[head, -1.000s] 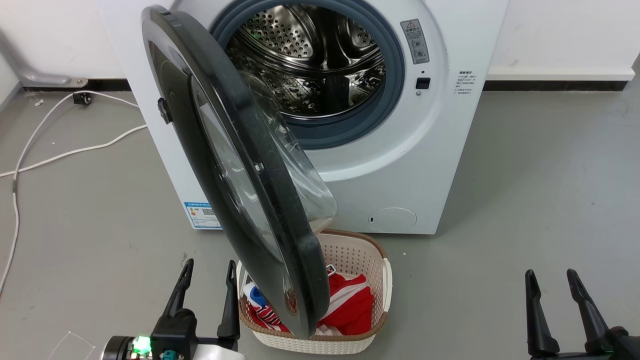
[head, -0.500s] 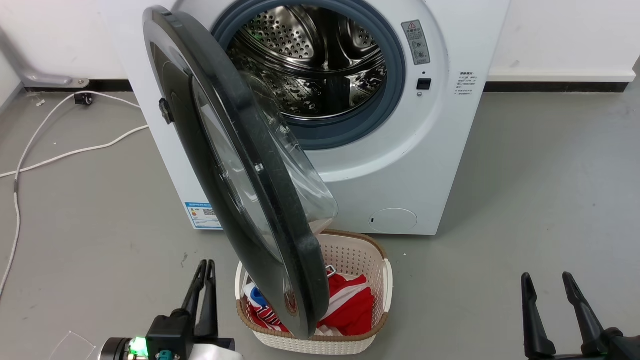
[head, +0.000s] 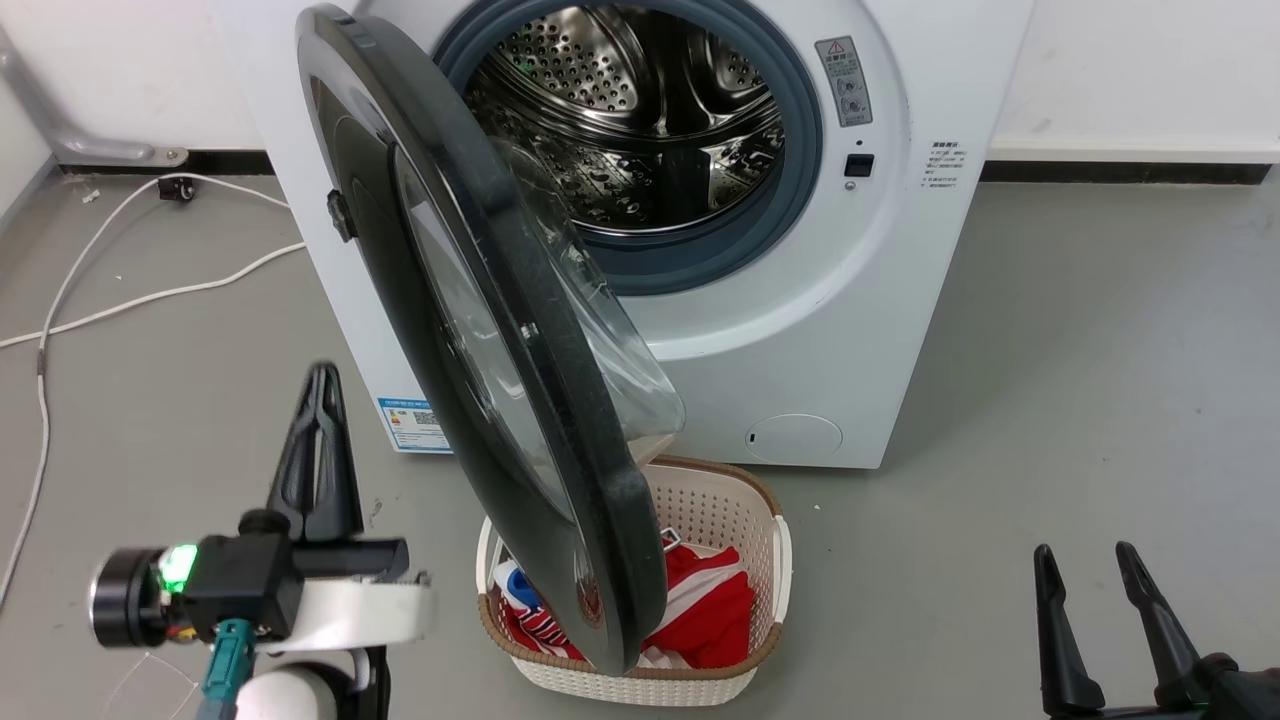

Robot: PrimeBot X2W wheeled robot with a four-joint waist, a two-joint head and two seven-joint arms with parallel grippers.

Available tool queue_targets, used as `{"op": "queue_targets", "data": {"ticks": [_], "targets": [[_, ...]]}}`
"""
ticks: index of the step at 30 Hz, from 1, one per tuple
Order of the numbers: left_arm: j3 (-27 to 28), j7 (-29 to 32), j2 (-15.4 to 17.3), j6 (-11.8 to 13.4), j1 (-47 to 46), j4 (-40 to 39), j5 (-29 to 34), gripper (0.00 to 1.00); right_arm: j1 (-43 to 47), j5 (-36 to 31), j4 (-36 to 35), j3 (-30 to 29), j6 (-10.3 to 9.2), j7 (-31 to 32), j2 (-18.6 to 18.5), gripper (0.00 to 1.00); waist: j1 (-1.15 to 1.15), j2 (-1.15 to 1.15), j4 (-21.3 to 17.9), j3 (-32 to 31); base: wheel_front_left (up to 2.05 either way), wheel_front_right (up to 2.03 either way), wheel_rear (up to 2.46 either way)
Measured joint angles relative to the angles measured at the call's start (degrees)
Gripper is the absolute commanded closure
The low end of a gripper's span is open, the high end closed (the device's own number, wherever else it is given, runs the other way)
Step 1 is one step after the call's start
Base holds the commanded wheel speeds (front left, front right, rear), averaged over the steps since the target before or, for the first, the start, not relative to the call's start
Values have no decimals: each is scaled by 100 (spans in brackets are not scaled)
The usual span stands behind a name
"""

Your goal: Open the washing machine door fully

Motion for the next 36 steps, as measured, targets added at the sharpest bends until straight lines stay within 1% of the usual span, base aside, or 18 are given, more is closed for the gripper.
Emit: {"op": "queue_targets", "data": {"ticks": [3, 9, 17, 20, 26, 30, 36], "targets": [[-107, 0, 13, -63, -222, -372, 87, 100, -1, -1, -1, 16, 0, 0, 1, 0, 0, 0, -2, 3, 0, 0, 0], [-647, 0, -14, -204, -537, -906, 176, 100, -14, -1, -3, 46, 0, 0, 0, 0, 0, 0, -23, 13, 0, 0, 0], [-1868, -1, -130, -363, -682, -1178, 204, 100, -12, -1, -5, 87, 0, 0, 0, 0, 0, 0, -57, 44, 0, 0, 0], [-2345, -1, -147, -444, -772, -1193, 168, 100, -11, -1, -5, 86, 0, 0, 1, 0, 0, 0, -57, 67, 0, 0, 0], [-3170, -1, -165, -504, -911, -1083, 99, 100, -31, -10, 2, 110, 0, 0, 1, 0, 0, 0, -64, 111, 0, 0, 0], [-3515, 0, -166, -506, -914, -889, 69, 100, -36, -19, 4, 129, 0, 0, 0, 0, 0, 0, -74, 124, 0, 0, 0], [-3884, 0, -165, -504, -815, -528, 90, 100, -36, -26, 4, 114, 0, 0, 1, 0, 0, 0, -66, 157, 0, 0, 0]]}}
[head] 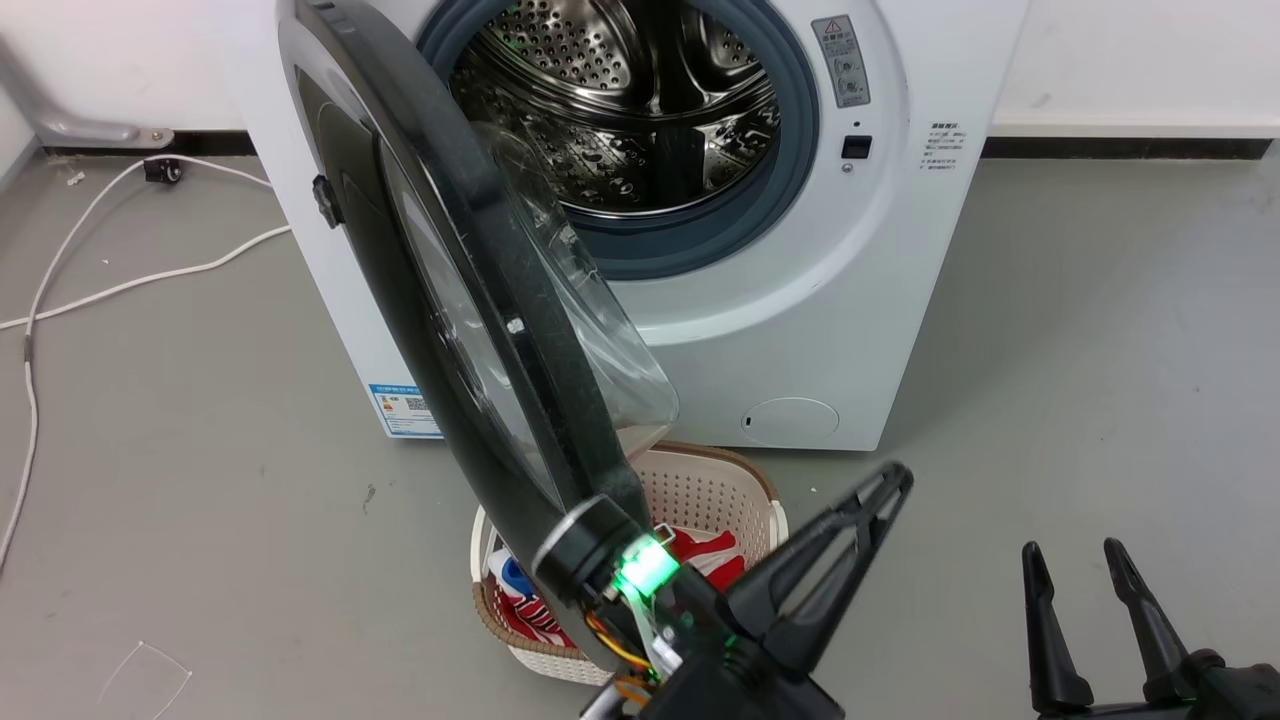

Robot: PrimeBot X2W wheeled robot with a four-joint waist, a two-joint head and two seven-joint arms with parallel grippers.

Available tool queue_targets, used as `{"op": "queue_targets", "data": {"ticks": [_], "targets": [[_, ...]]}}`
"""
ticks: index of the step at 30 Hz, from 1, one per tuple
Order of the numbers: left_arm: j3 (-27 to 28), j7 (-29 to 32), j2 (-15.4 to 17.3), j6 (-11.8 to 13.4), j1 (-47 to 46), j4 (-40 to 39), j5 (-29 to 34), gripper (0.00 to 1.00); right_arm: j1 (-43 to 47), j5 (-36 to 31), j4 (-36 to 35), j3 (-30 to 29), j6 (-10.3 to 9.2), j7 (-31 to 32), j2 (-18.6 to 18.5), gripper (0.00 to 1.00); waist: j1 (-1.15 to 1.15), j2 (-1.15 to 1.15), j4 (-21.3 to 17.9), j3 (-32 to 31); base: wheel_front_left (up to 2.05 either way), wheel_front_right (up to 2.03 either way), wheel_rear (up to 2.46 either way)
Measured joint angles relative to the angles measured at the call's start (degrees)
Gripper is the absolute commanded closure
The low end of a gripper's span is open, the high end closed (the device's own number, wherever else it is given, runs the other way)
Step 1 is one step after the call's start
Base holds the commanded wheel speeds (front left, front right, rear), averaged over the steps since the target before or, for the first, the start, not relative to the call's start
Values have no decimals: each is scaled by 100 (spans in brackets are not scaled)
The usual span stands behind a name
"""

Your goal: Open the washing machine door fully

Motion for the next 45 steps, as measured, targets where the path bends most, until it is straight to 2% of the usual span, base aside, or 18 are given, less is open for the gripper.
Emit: {"op": "queue_targets", "data": {"ticks": [5, 15, 23, 31, 42, 45], "targets": [[-177, 0, 60, -42, 126, 302, 22, 100, -9, -10, 0, 0, 0, 0, 0, 0, 0, 0, 51, 60, 0, 0, 0], [-185, 0, 231, -1, 438, 810, -76, 100, -105, -15, -1, 11, 0, 0, 0, 0, 0, 0, 109, 202, 0, 0, 0], [367, 0, 339, 170, 423, 1298, -256, 100, -233, -18, 30, 43, 0, 0, 0, 0, 0, 0, 60, 329, 0, 0, 0], [730, -5, 392, 163, 385, 1650, -359, 100, -236, -15, 73, 35, 0, 0, 0, 0, 0, 0, 82, 363, 0, 0, 0], [893, -7, 378, 190, 612, 1557, -332, 100, -175, 70, 141, 93, 0, 0, 0, 0, 0, 0, 490, 247, 0, 0, 0], [1025, -7, 413, 285, 782, 1441, -333, 100, -120, 53, 140, 129, 0, 0, 1, 0, 0, 0, 763, 190, 0, 0, 0]]}}
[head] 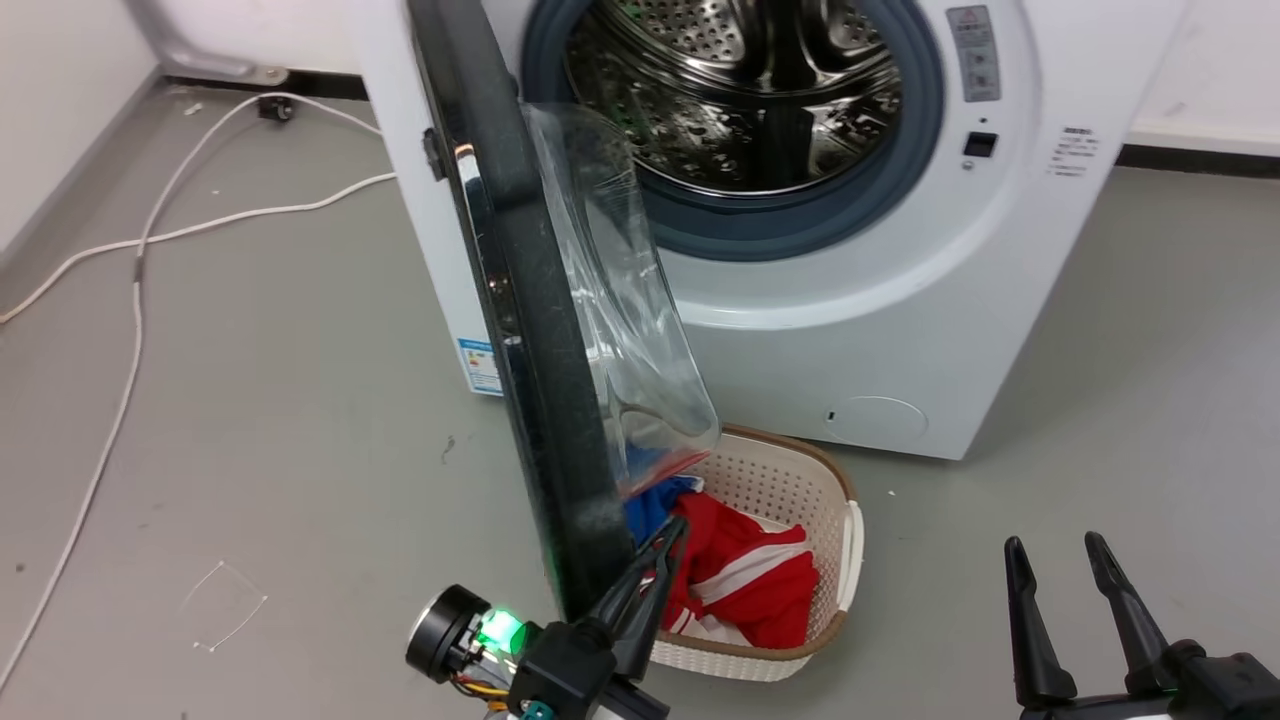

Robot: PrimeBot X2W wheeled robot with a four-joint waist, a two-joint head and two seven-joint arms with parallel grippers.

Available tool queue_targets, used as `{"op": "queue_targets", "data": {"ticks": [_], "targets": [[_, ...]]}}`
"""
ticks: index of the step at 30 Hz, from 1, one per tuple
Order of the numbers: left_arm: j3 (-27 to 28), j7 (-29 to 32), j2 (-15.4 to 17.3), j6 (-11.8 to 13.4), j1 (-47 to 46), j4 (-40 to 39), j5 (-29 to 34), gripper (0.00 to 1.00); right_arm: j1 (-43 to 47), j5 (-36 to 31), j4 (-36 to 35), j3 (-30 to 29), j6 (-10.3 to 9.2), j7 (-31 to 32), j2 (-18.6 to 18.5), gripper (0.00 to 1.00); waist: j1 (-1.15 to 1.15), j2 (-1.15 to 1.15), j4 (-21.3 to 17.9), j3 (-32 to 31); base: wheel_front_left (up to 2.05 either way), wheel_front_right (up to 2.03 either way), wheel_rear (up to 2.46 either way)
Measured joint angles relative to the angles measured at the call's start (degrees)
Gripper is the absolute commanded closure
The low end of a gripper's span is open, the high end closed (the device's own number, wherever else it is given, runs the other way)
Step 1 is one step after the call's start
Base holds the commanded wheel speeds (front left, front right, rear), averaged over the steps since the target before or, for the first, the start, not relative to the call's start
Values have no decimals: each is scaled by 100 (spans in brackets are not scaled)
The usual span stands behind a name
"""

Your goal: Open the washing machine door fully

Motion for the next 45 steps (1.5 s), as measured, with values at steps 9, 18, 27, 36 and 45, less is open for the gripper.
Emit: {"op": "queue_targets", "data": {"ticks": [9, 18, 27, 36, 45], "targets": [[364, -18, 96, 183, 193, -135, -51, 100, -28, -66, -2, -51, 0, 0, 0, 0, 0, 0, 494, 52, 0, 0, 0], [1293, -10, 259, 482, 387, -238, -275, 100, -60, -100, 31, -19, 0, 0, 1, 0, 0, 0, 953, 234, 0, 0, 0], [2571, -9, 357, 611, 234, -78, -591, 100, -301, -305, 34, -29, 0, 0, 2, 0, 0, 0, 1019, 592, 0, 0, 0], [3857, -8, 294, 445, -354, 338, -789, 100, -502, -486, 30, -56, 0, 0, 2, 0, 0, 0, 915, 999, 0, 0, 0], [4901, -10, 335, 218, -976, 895, -748, 100, -731, -628, -21, -99, 0, 0, 2, 0, 0, 0, 752, 1366, 0, 0, 0]]}}
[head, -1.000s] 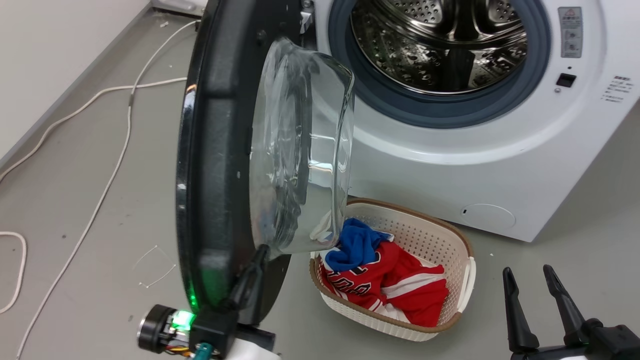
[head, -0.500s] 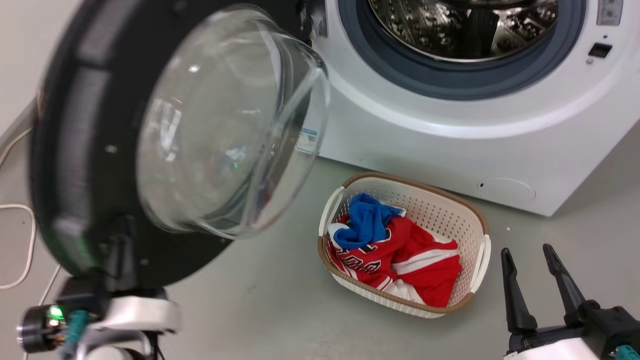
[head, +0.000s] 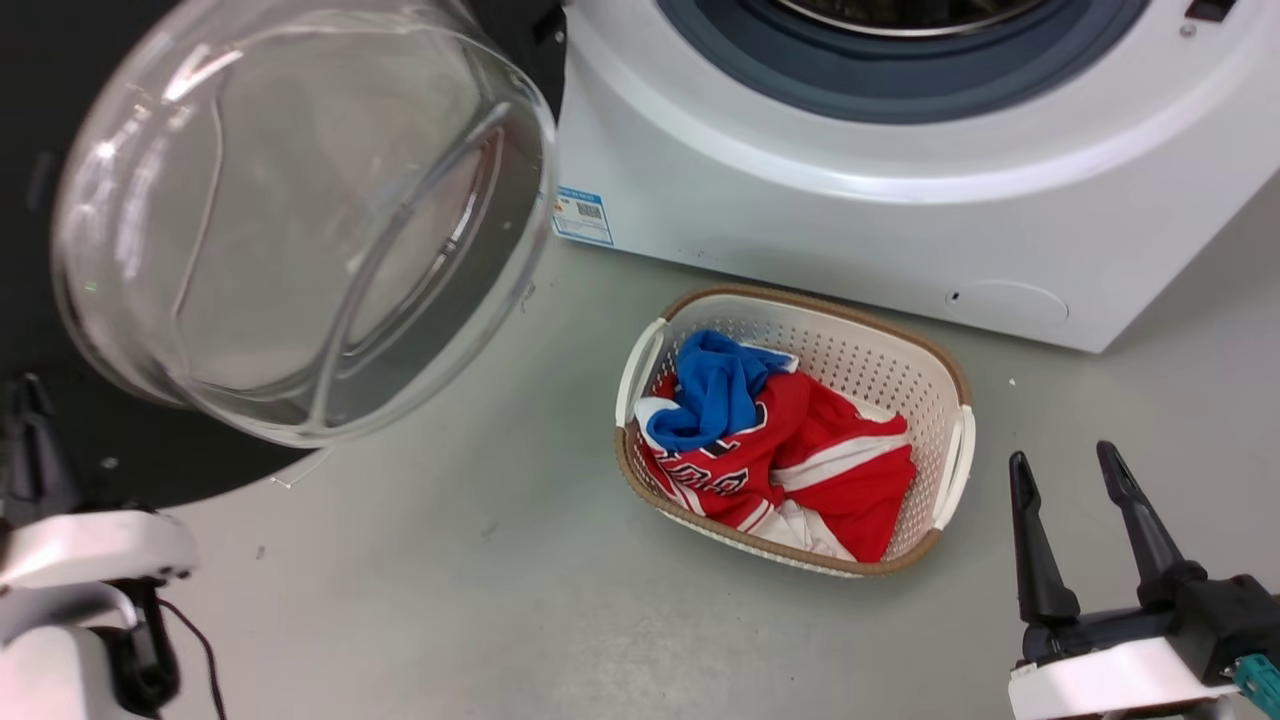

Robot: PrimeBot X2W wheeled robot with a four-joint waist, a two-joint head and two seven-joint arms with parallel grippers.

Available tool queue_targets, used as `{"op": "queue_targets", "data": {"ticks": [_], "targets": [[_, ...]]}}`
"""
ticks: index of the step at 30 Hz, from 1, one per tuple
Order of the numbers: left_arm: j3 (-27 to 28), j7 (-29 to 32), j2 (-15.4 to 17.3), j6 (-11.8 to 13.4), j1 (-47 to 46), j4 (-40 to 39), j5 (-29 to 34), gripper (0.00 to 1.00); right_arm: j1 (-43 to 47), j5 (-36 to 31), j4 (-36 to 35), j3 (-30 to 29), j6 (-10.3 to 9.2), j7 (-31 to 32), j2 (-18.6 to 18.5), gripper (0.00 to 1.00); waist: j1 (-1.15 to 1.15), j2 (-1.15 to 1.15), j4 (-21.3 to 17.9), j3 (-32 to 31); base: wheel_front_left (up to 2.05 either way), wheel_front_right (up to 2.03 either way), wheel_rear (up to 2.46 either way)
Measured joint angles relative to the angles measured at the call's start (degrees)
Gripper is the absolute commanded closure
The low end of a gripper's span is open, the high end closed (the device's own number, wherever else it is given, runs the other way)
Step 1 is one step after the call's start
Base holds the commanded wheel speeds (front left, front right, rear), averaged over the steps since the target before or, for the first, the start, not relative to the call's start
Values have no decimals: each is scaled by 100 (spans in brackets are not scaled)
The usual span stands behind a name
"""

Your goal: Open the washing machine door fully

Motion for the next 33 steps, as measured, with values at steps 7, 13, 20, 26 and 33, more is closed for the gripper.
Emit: {"op": "queue_targets", "data": {"ticks": [7, 13, 20, 26, 33], "targets": [[537, 1, 146, -186, -485, 531, 78, 100, -146, -54, -5, -12, 0, 0, 0, 0, 0, 0, -136, 222, 0, 0, 0], [973, 2, 379, -290, -794, 921, 132, 100, -203, -89, -25, -34, 0, 0, 0, 0, 0, 0, -254, 312, 0, 0, 0], [1425, 2, 725, -498, -1211, 1416, 218, 100, -213, -105, -36, -43, 0, 0, 0, 0, 0, 0, -380, 372, 0, 0, 0], [1458, 2, 836, -633, -1275, 1593, 410, 100, -238, -102, -10, -44, 0, 0, -1, 0, 0, 0, -429, 329, 0, 0, 0], [1389, 2, 877, -795, -1246, 1640, 634, 100, -178, 33, 60, -36, 0, 0, -1, 0, 0, 0, -474, 55, 0, 0, 0]]}}
